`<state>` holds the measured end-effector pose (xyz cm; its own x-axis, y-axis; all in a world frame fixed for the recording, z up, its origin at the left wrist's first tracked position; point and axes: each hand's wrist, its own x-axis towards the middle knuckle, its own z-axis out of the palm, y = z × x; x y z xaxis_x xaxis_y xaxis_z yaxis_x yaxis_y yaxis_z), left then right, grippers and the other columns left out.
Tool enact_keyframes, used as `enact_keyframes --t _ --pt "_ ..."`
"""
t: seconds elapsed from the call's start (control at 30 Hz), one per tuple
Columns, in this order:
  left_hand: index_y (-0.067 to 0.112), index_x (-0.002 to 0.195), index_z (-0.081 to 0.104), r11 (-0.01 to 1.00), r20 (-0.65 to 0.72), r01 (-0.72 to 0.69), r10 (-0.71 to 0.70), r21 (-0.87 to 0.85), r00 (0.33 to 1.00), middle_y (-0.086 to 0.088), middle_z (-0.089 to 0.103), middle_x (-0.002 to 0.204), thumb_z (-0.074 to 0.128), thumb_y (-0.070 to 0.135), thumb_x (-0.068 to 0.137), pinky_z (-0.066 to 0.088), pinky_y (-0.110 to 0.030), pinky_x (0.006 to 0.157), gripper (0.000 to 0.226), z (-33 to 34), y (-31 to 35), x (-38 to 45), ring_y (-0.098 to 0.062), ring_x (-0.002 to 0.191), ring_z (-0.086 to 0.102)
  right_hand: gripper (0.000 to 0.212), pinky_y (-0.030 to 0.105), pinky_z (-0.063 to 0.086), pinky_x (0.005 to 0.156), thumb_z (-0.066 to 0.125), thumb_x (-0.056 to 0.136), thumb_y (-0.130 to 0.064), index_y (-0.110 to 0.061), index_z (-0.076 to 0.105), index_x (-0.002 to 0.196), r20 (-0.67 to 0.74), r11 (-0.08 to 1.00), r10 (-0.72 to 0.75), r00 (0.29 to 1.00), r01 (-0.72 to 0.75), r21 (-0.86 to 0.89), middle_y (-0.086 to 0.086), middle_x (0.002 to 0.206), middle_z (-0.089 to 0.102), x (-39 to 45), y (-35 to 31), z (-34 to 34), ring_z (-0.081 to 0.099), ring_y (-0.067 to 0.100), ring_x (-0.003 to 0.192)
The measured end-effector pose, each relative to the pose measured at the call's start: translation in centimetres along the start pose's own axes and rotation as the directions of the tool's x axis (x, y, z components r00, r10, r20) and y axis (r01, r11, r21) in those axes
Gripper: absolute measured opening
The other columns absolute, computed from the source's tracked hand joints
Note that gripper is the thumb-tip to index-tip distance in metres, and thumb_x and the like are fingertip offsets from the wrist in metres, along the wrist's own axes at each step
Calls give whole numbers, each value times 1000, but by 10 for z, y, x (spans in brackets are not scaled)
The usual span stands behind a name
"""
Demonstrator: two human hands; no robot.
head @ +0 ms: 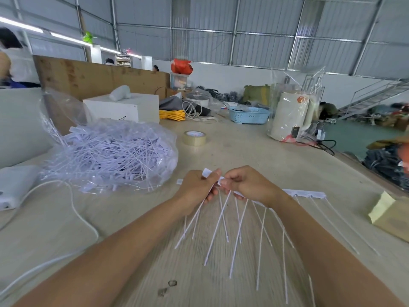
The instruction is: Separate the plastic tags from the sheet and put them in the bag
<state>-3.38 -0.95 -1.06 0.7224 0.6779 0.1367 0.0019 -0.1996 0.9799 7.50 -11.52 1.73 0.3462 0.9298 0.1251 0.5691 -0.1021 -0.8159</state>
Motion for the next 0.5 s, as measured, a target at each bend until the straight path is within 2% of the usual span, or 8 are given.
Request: enact_keyframes --t 0.07,0.17,0.27,0.37,0.43,0.5 --pt "9 65 60 1000 1 -4 4 16 1000 2 51 46 56 31 93 29 -14 35 37 -1 2 1 -7 33 40 31 15 33 42 58 92 -11 -11 59 61 -30 998 -33 999 32 -58 -11 39 48 2 0 0 38 1 36" --pt "9 60 55 1000 14 12 -12 15 1000 0 48 47 56 29 93 27 -13 36 38 -4 5 2 -7 33 38 31 13 32 44 61 89 -9 -13 59 59 -86 982 -98 991 83 -168 -13 38 47 6 -1 2 41 0 36" --pt "6 61 54 999 40 34 -34 17 999 -2 46 48 57 25 93 26 -14 36 37 -6 7 2 -8 33 36 40 13 33 47 63 87 -7 -25 54 52 -93 964 -141 986 115 -241 -14 38 46 8 1 3 43 0 39" --pt "6 61 55 997 45 70 -71 34 996 -3 47 48 57 23 91 25 -13 35 35 -8 8 3 -8 32 36 33 12 31 49 64 85 -8 -15 58 54 -89 933 -188 978 149 -328 -12 45 47 8 0 4 44 0 42" --pt "7 60 55 993 51 104 -106 49 993 0 48 46 57 22 90 25 -11 35 34 -9 10 3 -7 31 35 27 14 31 50 65 84 -8 -5 61 58 -83 910 -218 972 172 -376 -4 50 49 8 0 4 42 3 44" --pt "9 59 55 986 72 151 -156 78 985 3 47 41 58 23 88 24 -10 34 33 -11 13 4 -7 29 34 27 18 32 50 65 84 -10 -8 59 57 -80 889 -246 966 193 -415 -2 49 48 9 0 4 41 4 45"
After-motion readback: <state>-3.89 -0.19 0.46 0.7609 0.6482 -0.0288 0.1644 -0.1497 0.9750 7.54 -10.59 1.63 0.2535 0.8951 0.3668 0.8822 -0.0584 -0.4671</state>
